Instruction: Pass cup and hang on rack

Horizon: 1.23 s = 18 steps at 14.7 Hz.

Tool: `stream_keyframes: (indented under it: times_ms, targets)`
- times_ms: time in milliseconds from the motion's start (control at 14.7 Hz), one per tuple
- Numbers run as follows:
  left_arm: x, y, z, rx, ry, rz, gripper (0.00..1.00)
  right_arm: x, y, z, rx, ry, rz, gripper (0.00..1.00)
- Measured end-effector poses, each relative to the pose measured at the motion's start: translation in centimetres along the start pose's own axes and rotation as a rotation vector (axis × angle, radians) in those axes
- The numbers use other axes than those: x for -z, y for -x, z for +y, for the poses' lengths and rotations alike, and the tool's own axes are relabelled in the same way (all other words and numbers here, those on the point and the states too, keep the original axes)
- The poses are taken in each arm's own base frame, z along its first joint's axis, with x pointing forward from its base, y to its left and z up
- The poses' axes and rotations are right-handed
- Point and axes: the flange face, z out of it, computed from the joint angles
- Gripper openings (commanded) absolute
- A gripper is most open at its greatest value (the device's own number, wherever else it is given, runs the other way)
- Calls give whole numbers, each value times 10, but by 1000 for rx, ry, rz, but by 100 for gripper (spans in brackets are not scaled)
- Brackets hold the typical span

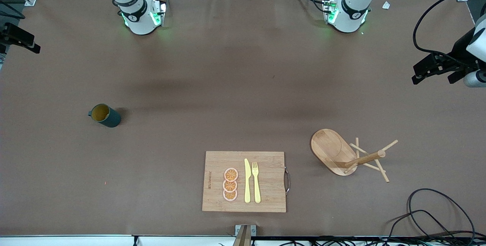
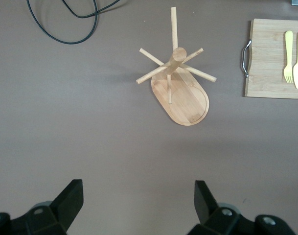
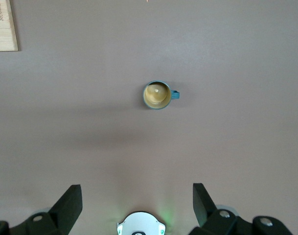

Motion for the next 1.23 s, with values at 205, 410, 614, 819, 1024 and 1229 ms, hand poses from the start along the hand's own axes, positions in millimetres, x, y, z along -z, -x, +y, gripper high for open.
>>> stream_keyframes:
  times_ms: [205,410,614,819,1024,1229]
  targets:
    - [0,0,-1,1,0,0,100,-1,0,0,0,0,-2,100]
    - [0,0,-1,1,0,0,100,-1,0,0,0,0,-3,100]
    - [0,0,-1,1,0,0,100,-1,0,1,-2,0,-2,100]
    - [0,0,-1,1,0,0,100,1,0,3,-6,1,2,100]
    - [0,0,-1,1,0,0,100,-3,-1,7,-15,3,-5,100]
    - [0,0,-1,2,0,0,100,-35,-27,26,-49,1,-45,100]
